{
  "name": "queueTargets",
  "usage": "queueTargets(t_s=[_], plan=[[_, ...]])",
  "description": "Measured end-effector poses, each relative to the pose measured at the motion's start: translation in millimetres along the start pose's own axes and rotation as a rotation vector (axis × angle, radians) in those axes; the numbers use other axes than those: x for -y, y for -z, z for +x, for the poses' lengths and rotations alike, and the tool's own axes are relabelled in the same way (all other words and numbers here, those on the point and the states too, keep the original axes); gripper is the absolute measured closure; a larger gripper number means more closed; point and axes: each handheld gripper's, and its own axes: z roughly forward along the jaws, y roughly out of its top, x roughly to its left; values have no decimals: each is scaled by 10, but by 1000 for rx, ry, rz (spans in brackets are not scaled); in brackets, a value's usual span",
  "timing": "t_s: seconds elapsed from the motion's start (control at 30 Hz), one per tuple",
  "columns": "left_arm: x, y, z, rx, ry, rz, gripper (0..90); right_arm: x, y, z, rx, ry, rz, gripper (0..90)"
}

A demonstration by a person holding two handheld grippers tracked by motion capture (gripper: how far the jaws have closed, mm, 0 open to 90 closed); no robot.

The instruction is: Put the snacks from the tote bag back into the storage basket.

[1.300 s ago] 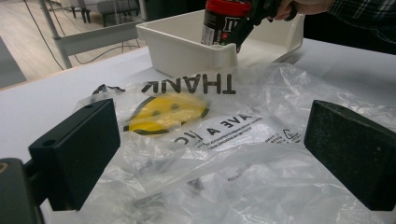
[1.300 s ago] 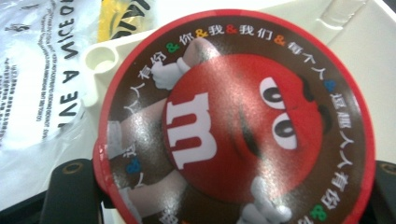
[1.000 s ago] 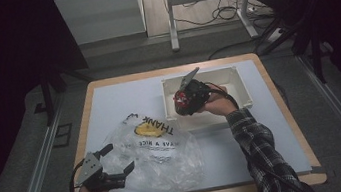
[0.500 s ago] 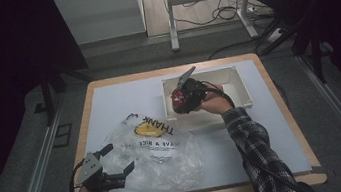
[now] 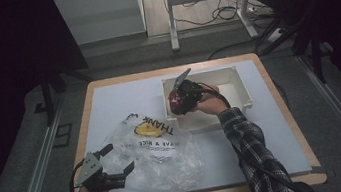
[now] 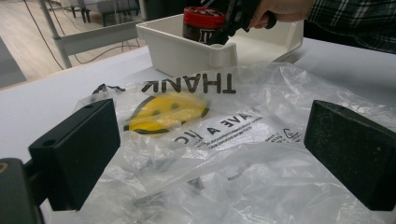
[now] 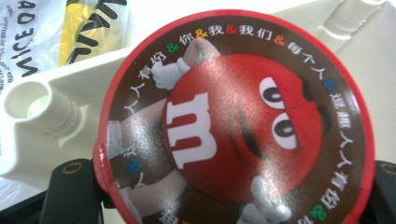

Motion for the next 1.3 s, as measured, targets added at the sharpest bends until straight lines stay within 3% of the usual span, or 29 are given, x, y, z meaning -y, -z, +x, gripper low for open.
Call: queueTargets(t_s=[0.63, 1.17, 1.3], plan=[[0, -1, -4, 5, -3, 1, 36, -15, -132, 4, -4, 19, 9, 255], [-2, 3, -7, 2, -7, -1, 36, 69, -299, 2, 10, 14, 61, 254], [-3, 3, -8, 2, -7, -1, 36, 88, -302, -15, 6, -3, 45, 254]])
